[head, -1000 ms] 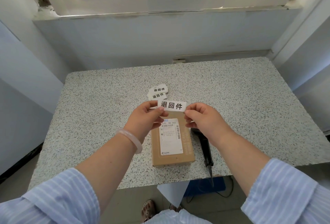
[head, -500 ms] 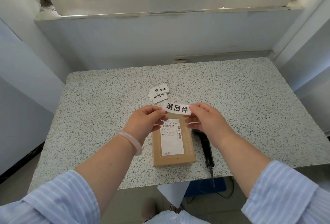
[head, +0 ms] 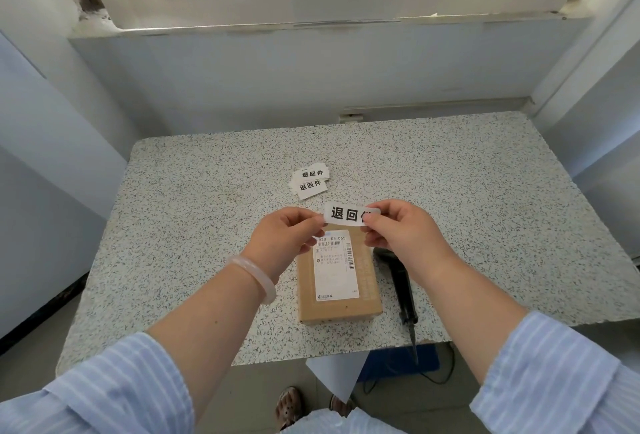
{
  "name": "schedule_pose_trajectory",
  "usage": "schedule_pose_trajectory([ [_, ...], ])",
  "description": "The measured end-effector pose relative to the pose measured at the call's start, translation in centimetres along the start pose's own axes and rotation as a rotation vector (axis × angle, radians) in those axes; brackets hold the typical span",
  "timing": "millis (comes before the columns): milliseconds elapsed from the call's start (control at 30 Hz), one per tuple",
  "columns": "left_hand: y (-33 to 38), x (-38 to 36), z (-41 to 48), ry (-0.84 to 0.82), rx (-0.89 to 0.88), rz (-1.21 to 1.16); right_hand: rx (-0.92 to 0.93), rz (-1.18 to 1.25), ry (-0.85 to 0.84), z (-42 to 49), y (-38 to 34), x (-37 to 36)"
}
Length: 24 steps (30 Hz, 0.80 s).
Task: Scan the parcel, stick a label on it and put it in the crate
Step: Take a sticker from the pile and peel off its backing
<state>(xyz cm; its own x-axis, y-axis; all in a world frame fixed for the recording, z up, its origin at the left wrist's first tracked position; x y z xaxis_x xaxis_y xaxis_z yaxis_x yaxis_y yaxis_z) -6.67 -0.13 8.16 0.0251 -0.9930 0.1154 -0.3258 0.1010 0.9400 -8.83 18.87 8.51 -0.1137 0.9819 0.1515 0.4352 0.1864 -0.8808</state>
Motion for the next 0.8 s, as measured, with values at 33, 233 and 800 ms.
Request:
schedule_pose_trajectory([
  [33,0.01,0.01,-0.03,-0.006,-0.006,0.014,-0.001,0.002,-0.001,-0.02,0.00,-0.04],
  [233,0.26,0.04,-0.30,-0.023,-0.017,0.037,0.004,0.019,-0.005,-0.25,-0.20,-0.27],
  [800,0.76,0.06,-0.60,-0.023,-0.008,-0.040,0.256,-0.368,0.206,-0.38,-0.17,-0.78],
])
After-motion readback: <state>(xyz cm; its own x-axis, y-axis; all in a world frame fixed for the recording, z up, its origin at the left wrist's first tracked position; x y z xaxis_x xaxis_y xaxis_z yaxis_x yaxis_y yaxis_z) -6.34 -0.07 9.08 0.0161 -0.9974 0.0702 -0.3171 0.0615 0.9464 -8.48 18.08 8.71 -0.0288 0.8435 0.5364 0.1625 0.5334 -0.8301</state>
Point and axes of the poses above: each hand's wrist, its own z-axis towards the middle knuckle, its own x-axis out of the back of the hand, y = z × x, the point moved 2 cm from there along z, towards the middle knuckle, and after that the axes turned 6 degrees about -x, right-handed, at the moved point
